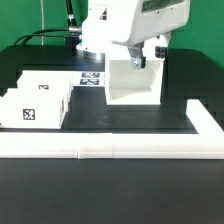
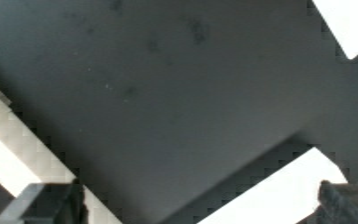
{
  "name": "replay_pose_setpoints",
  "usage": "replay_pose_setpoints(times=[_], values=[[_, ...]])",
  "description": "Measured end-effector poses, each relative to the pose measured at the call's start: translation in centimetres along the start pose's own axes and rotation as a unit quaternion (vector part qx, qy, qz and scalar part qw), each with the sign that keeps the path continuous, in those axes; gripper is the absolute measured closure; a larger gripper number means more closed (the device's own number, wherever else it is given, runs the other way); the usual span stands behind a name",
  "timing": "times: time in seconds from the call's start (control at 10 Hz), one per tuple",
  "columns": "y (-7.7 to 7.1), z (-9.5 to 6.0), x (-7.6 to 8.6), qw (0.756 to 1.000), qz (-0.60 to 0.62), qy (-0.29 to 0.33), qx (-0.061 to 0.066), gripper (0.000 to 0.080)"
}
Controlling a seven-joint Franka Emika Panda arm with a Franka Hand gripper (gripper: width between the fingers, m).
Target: Assemble drawer
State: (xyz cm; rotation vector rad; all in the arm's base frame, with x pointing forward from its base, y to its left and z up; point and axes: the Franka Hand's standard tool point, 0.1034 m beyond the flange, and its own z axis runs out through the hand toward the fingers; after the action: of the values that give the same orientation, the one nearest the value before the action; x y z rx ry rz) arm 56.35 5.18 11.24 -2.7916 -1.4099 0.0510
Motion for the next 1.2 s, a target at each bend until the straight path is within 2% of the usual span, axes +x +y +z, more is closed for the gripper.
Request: replay_pose_setpoints(times=[0.6, 0.7, 0.8, 0.9, 1.0, 1.1, 1.2], values=[[0.0, 0.0, 0.0, 1.000, 0.001, 0.000, 0.000, 0.0150], [-0.4, -0.4, -0.7, 1.000, 0.028, 0.014, -0.004, 0.0150], [-1.7, -0.8, -2.3, 0.998, 0.065, 0.020, -0.008, 0.0150], [-4.1, -1.1, -3.9, 0.989, 0.145, 0.017, -0.008, 0.0150], [-5.8, -1.4, -4.5, 0.981, 0.191, 0.015, -0.009, 0.0150], [-6.7, -1.8, -4.6, 0.977, 0.212, 0.015, -0.010, 0.0150], [-6.5, -1.6, -4.7, 0.980, 0.201, 0.015, -0.010, 0.0150]])
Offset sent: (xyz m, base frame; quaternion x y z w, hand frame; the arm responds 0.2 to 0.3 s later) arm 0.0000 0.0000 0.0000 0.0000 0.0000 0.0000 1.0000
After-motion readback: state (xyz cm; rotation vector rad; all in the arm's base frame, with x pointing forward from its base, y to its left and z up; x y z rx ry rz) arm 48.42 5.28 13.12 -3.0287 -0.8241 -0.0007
